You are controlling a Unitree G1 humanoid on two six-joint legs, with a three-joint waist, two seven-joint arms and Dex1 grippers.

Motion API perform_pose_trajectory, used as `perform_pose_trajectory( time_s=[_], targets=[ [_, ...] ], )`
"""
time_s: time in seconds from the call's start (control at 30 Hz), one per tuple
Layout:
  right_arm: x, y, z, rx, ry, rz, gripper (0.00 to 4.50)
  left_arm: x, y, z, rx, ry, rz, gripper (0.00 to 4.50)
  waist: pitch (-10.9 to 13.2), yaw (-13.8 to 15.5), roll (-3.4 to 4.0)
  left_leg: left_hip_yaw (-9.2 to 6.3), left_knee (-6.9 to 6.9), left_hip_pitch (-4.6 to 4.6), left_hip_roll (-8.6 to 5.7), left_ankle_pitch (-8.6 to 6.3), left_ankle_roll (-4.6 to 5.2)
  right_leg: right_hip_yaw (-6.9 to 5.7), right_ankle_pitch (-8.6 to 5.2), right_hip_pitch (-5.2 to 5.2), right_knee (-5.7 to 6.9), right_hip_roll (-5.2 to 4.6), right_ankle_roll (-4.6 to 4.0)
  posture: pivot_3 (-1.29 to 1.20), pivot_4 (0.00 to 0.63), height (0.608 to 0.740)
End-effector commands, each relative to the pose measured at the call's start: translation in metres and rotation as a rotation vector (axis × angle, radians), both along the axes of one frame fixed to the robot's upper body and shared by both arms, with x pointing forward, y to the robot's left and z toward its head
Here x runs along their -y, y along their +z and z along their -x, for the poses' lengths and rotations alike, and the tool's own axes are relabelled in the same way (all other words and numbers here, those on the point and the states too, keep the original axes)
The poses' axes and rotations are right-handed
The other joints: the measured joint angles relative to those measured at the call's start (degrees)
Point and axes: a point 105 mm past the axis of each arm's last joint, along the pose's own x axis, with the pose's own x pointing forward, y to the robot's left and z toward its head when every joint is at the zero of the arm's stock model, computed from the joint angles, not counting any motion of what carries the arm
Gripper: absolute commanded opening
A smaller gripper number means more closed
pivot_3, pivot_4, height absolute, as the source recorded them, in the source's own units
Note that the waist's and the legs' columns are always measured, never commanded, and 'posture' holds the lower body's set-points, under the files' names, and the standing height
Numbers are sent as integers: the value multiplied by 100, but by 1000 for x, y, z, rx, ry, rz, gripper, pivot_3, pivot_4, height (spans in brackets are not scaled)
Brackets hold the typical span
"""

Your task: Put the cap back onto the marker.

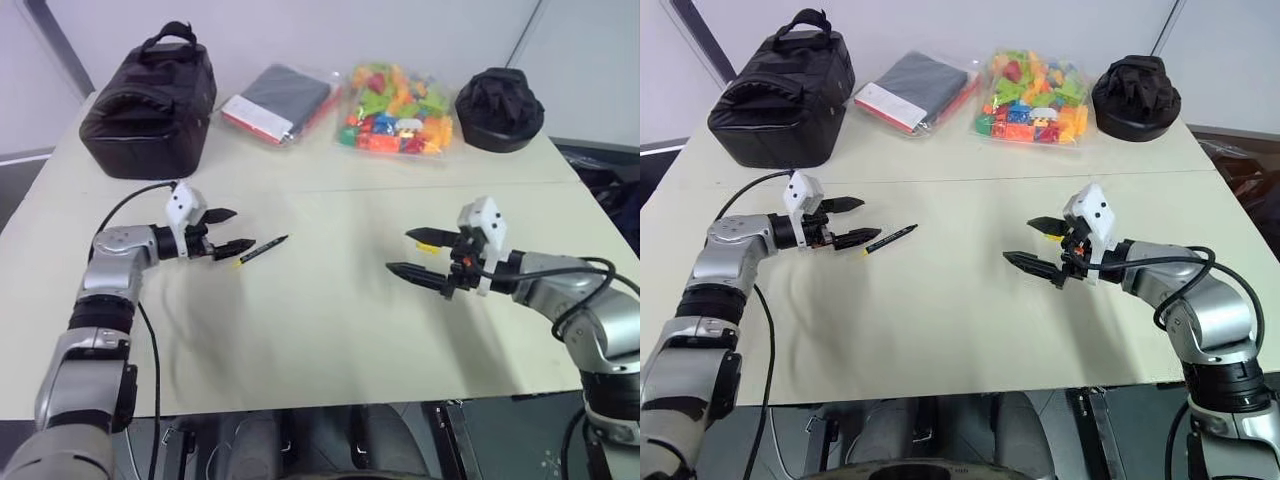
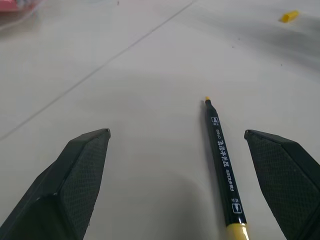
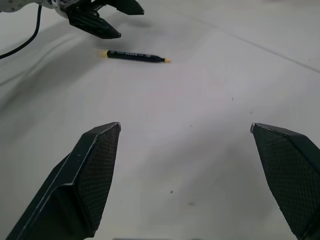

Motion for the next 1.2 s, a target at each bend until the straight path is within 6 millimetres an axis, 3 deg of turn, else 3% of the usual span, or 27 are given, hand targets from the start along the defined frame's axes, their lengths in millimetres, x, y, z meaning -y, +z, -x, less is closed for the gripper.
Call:
perform_pose_trajectory(
  time_s=[0.03, 0.23, 0.67, 1.2],
  targets=[
    [2, 14, 3, 67, -15, 0, 4324, 12, 15, -4, 68, -44, -7, 4500, 3, 0, -5, -1, 1, 0, 0, 0, 0, -1, 0, 0, 3, 0, 2, 0, 150, 740],
    [3, 10, 2, 68, -33, 2, 4324, 22, 12, 0, 66, -84, -10, 4500, 4, -2, -7, -4, 2, 0, -1, 1, -1, -2, 4, 0, 5, 1, 12, 0, 150, 740],
    [6, 10, -2, 87, -61, 6, 4324, 34, -18, 4, 48, -80, -104, 4500, 5, 6, -8, -5, 5, 0, -4, 2, -2, -2, 9, 2, 7, 2, 23, 0, 150, 740],
    [8, 6, -3, 84, -80, 5, 4324, 40, -21, 4, 46, -72, -104, 4500, 4, 8, -8, -6, 8, 1, -4, 3, -4, -3, 10, 3, 11, 3, 25, 0, 150, 740]
  ],
)
